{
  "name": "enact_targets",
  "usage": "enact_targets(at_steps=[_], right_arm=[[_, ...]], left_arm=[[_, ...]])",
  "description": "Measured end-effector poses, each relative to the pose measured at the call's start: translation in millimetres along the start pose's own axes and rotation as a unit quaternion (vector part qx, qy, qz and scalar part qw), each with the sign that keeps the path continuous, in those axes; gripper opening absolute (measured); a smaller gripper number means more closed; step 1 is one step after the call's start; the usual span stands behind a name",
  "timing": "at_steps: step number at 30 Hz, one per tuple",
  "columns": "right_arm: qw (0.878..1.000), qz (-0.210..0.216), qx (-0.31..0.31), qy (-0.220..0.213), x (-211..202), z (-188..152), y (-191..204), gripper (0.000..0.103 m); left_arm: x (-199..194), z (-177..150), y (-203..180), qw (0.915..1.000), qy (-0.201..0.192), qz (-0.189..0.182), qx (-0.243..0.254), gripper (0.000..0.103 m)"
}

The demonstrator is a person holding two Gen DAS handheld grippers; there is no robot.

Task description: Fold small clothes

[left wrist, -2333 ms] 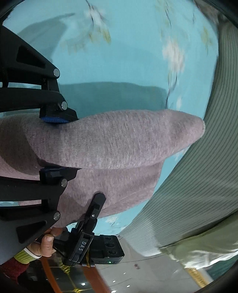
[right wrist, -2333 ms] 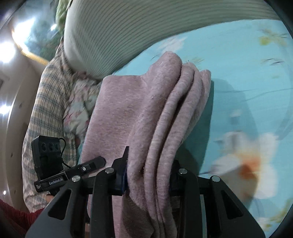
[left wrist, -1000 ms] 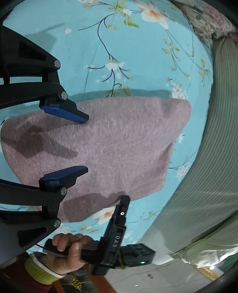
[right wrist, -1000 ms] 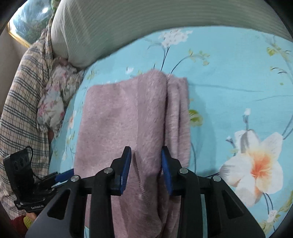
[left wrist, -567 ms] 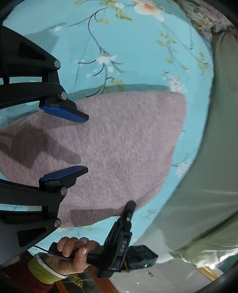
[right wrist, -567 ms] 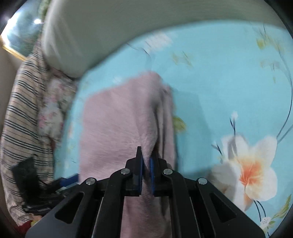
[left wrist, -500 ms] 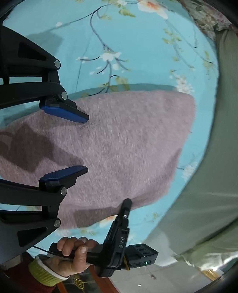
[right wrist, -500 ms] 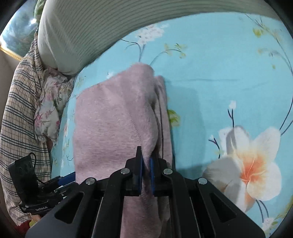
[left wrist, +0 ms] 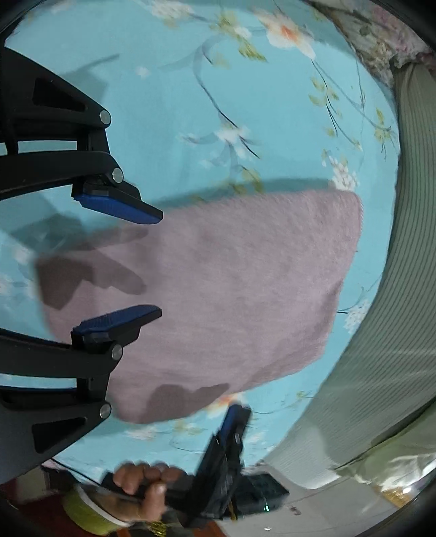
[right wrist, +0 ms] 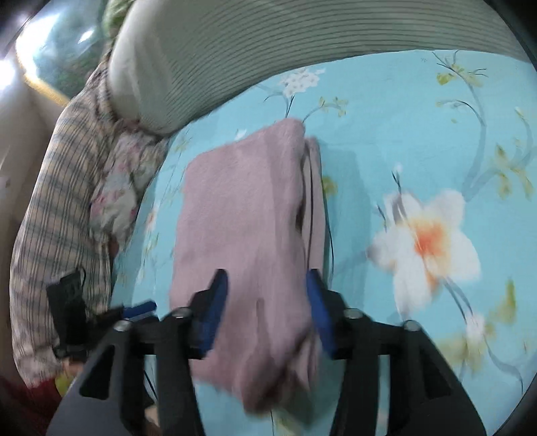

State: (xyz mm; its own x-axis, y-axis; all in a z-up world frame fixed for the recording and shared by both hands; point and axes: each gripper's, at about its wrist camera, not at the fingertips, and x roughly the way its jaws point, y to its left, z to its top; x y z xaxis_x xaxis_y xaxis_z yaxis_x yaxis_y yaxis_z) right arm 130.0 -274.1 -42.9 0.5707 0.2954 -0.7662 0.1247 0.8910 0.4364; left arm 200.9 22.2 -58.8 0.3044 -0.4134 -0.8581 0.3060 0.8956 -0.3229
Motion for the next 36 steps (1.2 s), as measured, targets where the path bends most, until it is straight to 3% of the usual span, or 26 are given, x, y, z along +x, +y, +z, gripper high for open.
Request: enact_targets(at_steps=[8,14,16,17,18,21,25,27,31,34,36], right_arm=[[0.997,0.001,-0.03,0.071,3,-77,15,0.053],[0.994,-0.015,-0.079,0.067,21,-85,38,0.05],[0.993,-0.015,-0.082,0.083,30,-81,37,0.013],[0.993,-0.01,-0.082,0.089,29,-76,37,0.007],[0.993,-0.002,-0.083,0.081,23,-73,40,0.007],[0.993,0.026,-0.112,0.035,-14,-61,51,0.007],[0.987,-0.032,-0.142,0.067,-7,-67,35,0.007],[0.984,-0.056,-0.141,0.088,11,-74,23,0.007],[0.988,-0.055,-0.106,0.097,29,-80,9,0.007],[0.99,-0.051,-0.088,0.095,20,-81,4,0.015],[0.989,-0.074,-0.087,0.091,8,-79,-1,0.047]], left_arm=[[-9,-85,-1,0.9963,0.054,0.047,0.047,0.052],[4,-90,-14,0.9955,0.028,0.079,0.045,0.052],[9,-86,-14,0.9949,0.016,0.092,0.037,0.052],[12,-85,-12,0.9943,0.013,0.1,0.034,0.052],[15,-84,-9,0.9939,0.013,0.107,0.025,0.051],[20,-81,-2,0.9955,0.017,0.092,-0.014,0.029],[19,-87,-13,0.9953,0.014,0.096,-0.004,0.01],[25,-88,-18,0.9943,0.024,0.104,-0.003,0.009],[29,-88,-22,0.9933,0.029,0.112,-0.003,0.009],[30,-86,-16,0.9943,0.036,0.1,-0.013,0.009],[28,-88,-14,0.994,0.047,0.098,-0.009,0.009]])
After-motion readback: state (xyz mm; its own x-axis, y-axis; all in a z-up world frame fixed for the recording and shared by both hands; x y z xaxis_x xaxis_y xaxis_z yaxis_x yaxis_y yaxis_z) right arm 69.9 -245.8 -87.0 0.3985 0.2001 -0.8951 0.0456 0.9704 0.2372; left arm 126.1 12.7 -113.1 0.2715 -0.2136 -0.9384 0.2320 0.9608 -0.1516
